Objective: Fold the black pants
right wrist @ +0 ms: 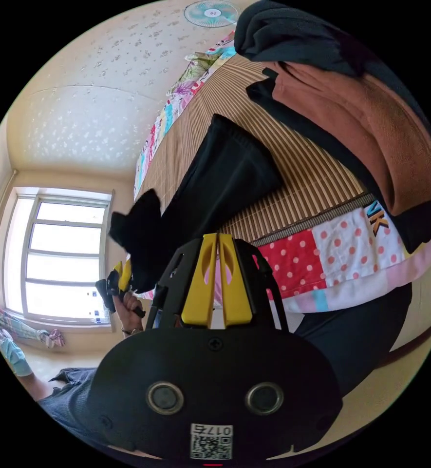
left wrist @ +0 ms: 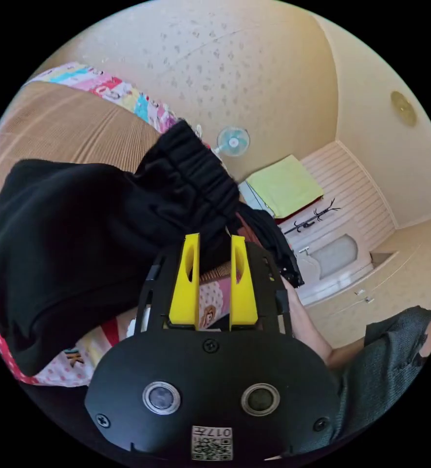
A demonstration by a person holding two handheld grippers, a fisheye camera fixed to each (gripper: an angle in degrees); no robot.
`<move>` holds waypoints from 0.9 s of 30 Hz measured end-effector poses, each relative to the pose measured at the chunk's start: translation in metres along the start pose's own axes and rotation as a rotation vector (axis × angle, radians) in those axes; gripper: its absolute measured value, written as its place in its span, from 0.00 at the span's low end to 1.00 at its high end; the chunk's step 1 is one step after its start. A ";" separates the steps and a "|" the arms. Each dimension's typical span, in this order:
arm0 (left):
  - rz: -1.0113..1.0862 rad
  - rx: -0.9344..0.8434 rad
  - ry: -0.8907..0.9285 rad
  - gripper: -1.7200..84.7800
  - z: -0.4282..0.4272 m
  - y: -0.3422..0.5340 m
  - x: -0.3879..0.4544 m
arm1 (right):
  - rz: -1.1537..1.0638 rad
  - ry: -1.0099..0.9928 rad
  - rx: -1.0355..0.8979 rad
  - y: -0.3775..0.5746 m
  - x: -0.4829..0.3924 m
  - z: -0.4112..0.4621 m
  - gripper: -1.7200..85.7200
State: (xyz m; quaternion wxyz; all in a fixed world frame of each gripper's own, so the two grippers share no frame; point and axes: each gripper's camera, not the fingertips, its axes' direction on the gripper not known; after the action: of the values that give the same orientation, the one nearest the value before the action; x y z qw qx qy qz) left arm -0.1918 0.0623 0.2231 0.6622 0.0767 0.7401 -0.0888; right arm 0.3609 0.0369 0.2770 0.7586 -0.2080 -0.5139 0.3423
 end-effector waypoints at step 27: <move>-0.204 0.350 0.254 0.09 -0.116 0.158 -0.095 | -0.450 0.538 -0.079 -0.053 -0.064 0.143 0.04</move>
State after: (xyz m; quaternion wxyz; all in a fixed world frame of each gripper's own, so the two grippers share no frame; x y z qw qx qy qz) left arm -0.2569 0.2437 0.3248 0.5280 0.1257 0.7947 -0.2719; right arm 0.2300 -0.0512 0.3275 0.9146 -0.2013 -0.3415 0.0794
